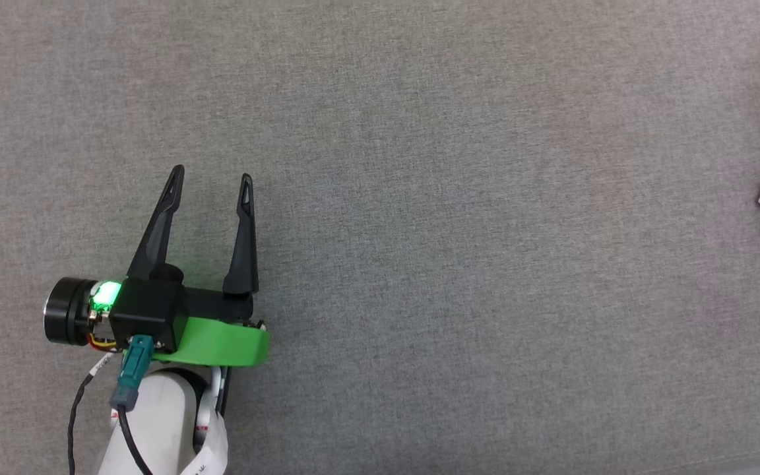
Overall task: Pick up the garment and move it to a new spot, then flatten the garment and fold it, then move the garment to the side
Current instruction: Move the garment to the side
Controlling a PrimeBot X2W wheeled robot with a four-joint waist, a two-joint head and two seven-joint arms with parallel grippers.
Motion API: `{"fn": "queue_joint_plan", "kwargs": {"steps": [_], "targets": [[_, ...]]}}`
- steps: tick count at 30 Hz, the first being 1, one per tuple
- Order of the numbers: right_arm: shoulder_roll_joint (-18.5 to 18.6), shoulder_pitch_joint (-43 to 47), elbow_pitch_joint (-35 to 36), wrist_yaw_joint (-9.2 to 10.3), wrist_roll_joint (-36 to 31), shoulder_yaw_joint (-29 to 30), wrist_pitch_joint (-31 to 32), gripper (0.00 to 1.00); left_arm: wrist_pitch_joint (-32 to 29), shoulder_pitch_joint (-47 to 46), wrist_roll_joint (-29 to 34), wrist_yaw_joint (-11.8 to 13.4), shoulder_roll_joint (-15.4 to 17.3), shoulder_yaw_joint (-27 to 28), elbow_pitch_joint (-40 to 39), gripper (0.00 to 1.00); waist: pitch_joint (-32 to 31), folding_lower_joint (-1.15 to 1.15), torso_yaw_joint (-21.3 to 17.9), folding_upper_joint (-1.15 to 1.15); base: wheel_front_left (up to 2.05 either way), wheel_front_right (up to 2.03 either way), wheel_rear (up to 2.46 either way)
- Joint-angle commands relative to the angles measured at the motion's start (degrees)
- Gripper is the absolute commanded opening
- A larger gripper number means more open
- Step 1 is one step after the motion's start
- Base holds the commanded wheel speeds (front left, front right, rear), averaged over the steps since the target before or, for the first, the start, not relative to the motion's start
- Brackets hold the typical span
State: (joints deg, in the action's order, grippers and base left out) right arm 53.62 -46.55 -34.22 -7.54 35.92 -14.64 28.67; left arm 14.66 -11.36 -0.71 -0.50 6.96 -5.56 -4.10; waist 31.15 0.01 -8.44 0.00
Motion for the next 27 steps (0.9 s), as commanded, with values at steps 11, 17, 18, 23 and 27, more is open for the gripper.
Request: {"fn": "queue_joint_plan", "kwargs": {"steps": [11,17,18,23,27], "targets": [[-2.05,-2.84,-6.23,0.05,-3.51,-1.1,-8.34,1.0,0.34,-0.04,-0.24,1.07,-0.11,-0.1,0.72,1.0,-4.52,-0.01,1.04,0.0,0.0,0.0,0.0],[-2.82,-2.04,-4.07,0.05,-5.22,-1.86,-19.1,1.0,0.34,2.61,-1.06,1.67,-0.83,0.06,1.84,1.0,-10.19,-0.01,2.2,0.0,0.0,0.0,0.0],[-3.04,-1.82,-3.58,0.05,-6.07,-1.55,-21.76,1.0,0.34,3.27,-1.23,1.77,-0.97,0.12,2.09,1.0,-11.29,-0.01,2.49,0.0,0.0,0.0,0.0],[-5.82,-0.11,-0.98,0.05,-10.25,1.23,-32.3,1.0,0.34,5.98,-1.95,2.11,-1.51,0.63,2.96,1.0,-15.1,-0.01,3.84,0.0,0.0,0.0,0.0],[-9.74,1.98,1.78,0.05,-13.52,4.92,-39.12,1.0,0.34,8.05,-2.41,2.19,-1.88,1.06,3.65,1.0,-17.76,-0.01,5.03,0.0,0.0,0.0,0.0]]}}
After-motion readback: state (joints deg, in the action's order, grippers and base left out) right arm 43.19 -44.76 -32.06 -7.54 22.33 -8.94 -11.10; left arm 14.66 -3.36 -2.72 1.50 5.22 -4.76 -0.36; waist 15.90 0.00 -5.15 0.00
